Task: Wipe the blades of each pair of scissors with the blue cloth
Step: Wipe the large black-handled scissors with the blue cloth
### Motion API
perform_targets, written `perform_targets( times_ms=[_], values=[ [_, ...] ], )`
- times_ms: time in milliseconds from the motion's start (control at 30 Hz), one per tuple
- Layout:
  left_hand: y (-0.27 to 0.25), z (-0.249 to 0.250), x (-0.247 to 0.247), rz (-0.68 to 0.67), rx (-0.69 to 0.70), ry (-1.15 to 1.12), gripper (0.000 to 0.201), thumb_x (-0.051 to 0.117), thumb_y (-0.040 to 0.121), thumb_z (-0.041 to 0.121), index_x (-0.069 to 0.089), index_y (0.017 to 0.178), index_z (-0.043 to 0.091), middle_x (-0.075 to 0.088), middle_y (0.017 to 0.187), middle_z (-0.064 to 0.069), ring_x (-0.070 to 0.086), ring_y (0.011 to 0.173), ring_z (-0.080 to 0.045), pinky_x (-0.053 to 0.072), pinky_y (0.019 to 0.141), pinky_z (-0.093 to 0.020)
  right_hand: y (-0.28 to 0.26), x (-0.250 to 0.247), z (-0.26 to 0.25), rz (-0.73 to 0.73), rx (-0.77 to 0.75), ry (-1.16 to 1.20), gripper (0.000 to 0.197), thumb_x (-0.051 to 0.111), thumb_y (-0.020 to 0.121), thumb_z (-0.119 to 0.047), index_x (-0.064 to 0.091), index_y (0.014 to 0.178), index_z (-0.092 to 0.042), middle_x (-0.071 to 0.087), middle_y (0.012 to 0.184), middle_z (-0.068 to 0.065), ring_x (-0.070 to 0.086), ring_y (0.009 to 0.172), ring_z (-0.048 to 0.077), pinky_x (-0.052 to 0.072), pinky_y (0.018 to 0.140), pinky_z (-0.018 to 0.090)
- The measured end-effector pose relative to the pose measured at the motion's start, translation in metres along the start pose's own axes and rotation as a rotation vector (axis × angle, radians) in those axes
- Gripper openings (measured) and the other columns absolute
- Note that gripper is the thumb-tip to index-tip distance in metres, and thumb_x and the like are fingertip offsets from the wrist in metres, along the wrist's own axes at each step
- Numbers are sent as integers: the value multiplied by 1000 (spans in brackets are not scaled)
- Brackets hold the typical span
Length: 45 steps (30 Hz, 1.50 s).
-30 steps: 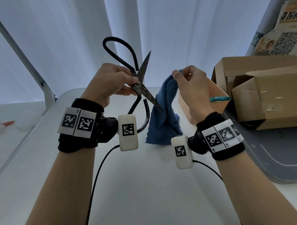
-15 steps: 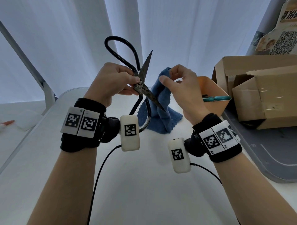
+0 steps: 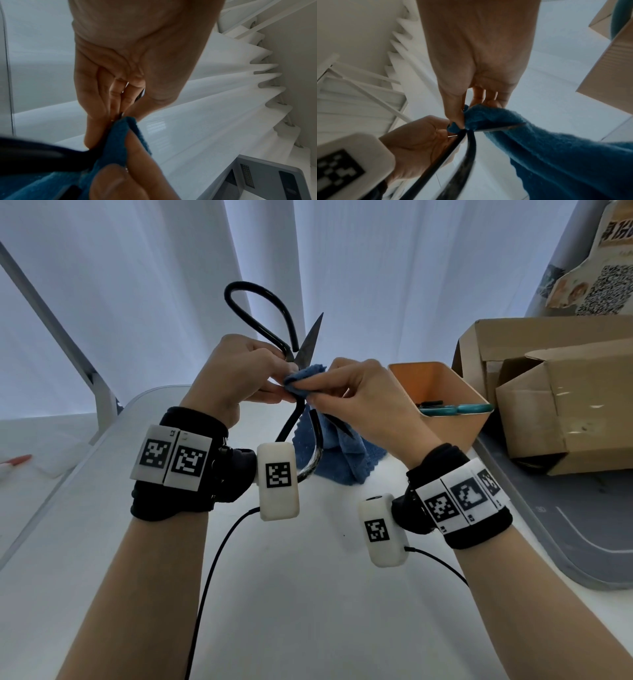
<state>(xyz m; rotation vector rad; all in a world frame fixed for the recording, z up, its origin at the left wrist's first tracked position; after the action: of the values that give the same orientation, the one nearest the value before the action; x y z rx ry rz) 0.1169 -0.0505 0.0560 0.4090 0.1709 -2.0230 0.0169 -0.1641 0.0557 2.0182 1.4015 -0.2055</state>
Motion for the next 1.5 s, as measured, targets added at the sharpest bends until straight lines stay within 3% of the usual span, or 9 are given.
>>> perform_targets(
  times_ms=[133, 333, 500, 667, 867, 1000, 1133, 1300, 1500],
  values=[
    [2, -6, -7, 33, -31, 4, 17, 68, 86, 7, 72, 101, 0, 73, 76, -7, 71, 55, -14, 56, 55, -18, -1, 4, -3, -21, 6, -124, 24, 69, 88, -9, 80, 106, -23, 50, 75, -9, 50, 66, -8, 38, 65, 7],
    [0, -6, -7, 10, -43, -13, 19, 67, 86, 8, 71, 103, 1, 76, 87, -13, 76, 70, -24, 55, 57, -19, -2, 4, -10, 5, -42, -140, 32, 64, 94, -10, 74, 119, -28, 55, 85, -2, 50, 71, -3, 37, 67, 7],
    [0, -4, -9, 19, -36, 0, 17, 69, 85, 7, 72, 101, 2, 76, 84, -11, 75, 66, -21, 54, 54, -18, 0, -1, -6, 5, -5, -165, 24, 67, 89, -9, 80, 104, -22, 51, 78, -11, 51, 69, -10, 37, 69, 5],
    [-1, -2, -8, 13, -29, 1, 14, 66, 85, 8, 73, 96, 2, 76, 83, -11, 76, 71, -24, 54, 57, -18, -3, 2, -12, -20, -33, -176, 34, 60, 94, -9, 73, 120, -28, 47, 79, -8, 49, 69, -10, 37, 67, 6],
    [-1, -5, -10, 23, -59, -7, 12, 67, 84, 8, 73, 94, 3, 75, 80, -11, 73, 63, -19, 53, 54, -18, -2, 1, -11, -13, -23, -177, 29, 63, 92, -7, 79, 109, -24, 48, 80, -8, 49, 71, -11, 37, 68, 5],
    [-2, -4, -5, 5, -56, -7, 12, 65, 84, 8, 72, 93, 4, 76, 83, -12, 76, 70, -24, 54, 54, -18, -4, 4, -15, -34, -51, -201, 34, 59, 96, -9, 73, 121, -27, 50, 84, -4, 49, 71, -13, 37, 68, 4],
    [-2, -5, -7, 12, -64, -10, 12, 66, 84, 7, 72, 94, 3, 76, 84, -13, 75, 69, -24, 55, 54, -18, 1, -3, -5, 5, -13, -149, 25, 64, 91, -10, 80, 105, -24, 50, 81, -8, 50, 72, -5, 38, 68, 8],
    [-2, -3, -6, 13, -55, -12, 14, 65, 85, 8, 72, 96, 3, 76, 83, -12, 76, 70, -25, 55, 56, -19, -2, 4, -11, -52, -40, -170, 34, 59, 96, -9, 73, 120, -28, 46, 80, -8, 50, 73, -8, 37, 69, 6],
    [-2, -5, -6, 12, -63, -5, 11, 66, 85, 8, 72, 93, 3, 74, 81, -10, 73, 63, -19, 53, 54, -18, -2, 0, -10, -33, -21, -168, 29, 62, 93, -9, 78, 109, -26, 47, 80, -9, 50, 73, -9, 36, 69, 5]
  ],
)
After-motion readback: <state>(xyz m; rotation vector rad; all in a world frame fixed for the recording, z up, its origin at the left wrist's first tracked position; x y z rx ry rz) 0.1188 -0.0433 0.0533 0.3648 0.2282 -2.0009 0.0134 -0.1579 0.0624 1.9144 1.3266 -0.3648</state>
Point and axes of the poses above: each hand's wrist, its own y-axis towards the middle knuckle, its own x-axis out of the palm, z = x × y, the point moved 10 cm from there along y, towards the middle knuckle
